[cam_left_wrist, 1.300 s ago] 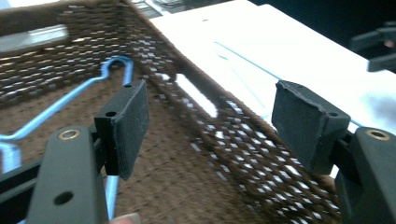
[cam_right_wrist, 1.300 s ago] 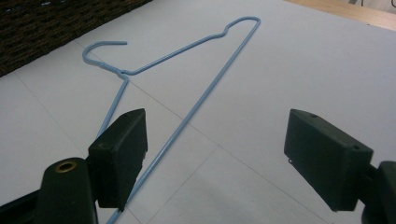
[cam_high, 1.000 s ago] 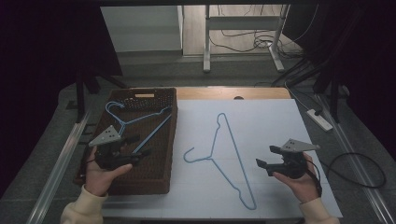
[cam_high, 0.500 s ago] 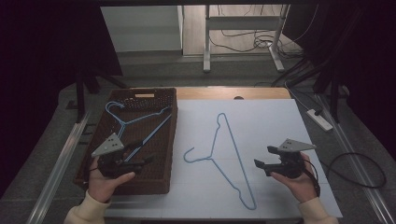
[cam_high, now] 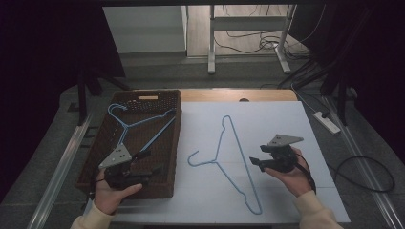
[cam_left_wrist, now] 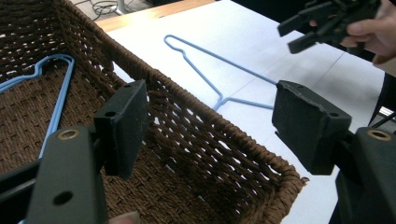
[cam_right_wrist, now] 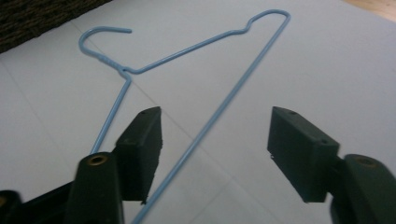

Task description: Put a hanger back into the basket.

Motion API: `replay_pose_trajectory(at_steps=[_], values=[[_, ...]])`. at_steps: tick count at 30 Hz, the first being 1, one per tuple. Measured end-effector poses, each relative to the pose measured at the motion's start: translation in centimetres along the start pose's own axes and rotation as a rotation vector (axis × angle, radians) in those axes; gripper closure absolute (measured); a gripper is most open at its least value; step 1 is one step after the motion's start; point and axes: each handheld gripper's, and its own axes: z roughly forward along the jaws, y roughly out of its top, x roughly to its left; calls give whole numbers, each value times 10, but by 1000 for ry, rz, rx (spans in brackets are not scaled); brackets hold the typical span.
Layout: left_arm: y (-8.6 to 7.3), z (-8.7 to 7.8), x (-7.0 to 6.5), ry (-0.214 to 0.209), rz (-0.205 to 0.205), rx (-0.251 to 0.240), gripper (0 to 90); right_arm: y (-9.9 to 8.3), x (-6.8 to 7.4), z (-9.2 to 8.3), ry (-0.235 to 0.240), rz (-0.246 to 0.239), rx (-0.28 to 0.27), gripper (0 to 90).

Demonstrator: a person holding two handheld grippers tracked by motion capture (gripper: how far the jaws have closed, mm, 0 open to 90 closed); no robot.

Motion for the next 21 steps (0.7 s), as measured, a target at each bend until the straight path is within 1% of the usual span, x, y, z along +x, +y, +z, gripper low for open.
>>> replay_pose_trajectory(at_steps=[1,2,6,7,8,9,10,12,13,14,15,16,17,18,19,20,21], values=[[0,1,1,2,-2,1,279,4,-2,5,6,3,11,419],[-1,1,1,5,-5,-1,280,14,-7,18,24,-3,36,479],[-1,3,2,6,-10,2,280,28,-14,47,75,-1,94,656],[-1,3,2,6,-10,2,280,28,-14,47,75,-1,94,656],[-2,4,2,7,-10,4,280,32,-16,57,75,-5,116,698],[-2,4,3,7,-8,7,280,38,-19,72,84,-5,143,771],[-2,4,3,7,-8,7,280,38,-19,72,84,-5,143,771],[-2,4,3,10,-8,9,280,43,-22,84,79,0,164,853],[-3,5,4,10,-10,9,280,46,-23,89,72,1,175,872],[-3,5,4,10,-10,9,281,48,-24,93,69,3,175,886],[-3,5,4,10,-10,8,281,52,-28,99,58,14,178,900],[-3,5,4,11,-11,8,281,56,-31,106,49,27,178,900],[-3,5,4,11,-9,7,281,56,-31,106,49,27,178,900],[-4,6,3,9,-9,10,281,59,-34,112,46,36,184,900],[-4,6,3,9,-9,10,281,59,-34,112,46,36,184,900],[-4,8,2,4,-6,15,281,60,-37,121,35,43,201,900],[-4,8,2,4,-6,15,281,60,-37,121,35,43,201,900]])
